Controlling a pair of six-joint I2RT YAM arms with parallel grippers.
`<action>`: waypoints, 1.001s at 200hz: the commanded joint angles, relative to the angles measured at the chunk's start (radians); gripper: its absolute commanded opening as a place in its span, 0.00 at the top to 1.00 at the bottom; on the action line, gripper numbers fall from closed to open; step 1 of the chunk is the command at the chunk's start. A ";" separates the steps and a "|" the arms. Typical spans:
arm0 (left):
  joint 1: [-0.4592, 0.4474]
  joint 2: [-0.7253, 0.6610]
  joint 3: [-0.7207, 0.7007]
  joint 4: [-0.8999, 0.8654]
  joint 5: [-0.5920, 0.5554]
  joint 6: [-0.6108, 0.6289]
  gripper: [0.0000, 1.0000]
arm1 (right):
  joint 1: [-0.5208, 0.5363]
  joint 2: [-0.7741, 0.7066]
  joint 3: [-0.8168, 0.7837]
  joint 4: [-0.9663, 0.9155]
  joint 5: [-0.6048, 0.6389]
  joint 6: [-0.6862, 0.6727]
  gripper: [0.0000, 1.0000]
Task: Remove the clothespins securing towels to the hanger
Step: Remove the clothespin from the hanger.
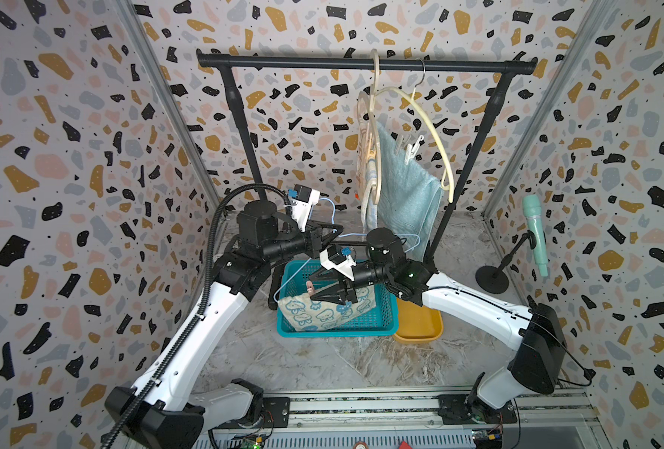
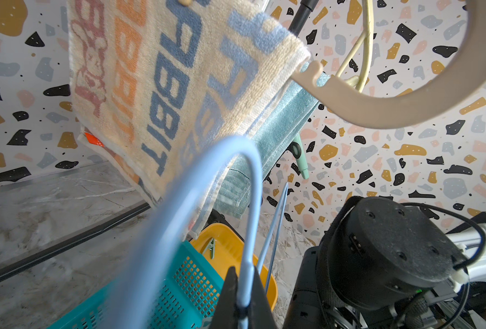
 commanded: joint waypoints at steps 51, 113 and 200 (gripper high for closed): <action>-0.015 -0.002 0.006 0.046 -0.038 -0.036 1.00 | 0.036 0.001 0.031 -0.037 0.032 -0.020 0.45; -0.016 -0.007 0.017 0.040 -0.077 -0.069 1.00 | 0.060 -0.032 0.002 -0.040 0.097 -0.044 0.45; -0.016 0.011 0.016 0.043 -0.057 -0.107 1.00 | 0.071 -0.073 -0.043 -0.041 0.112 -0.049 0.46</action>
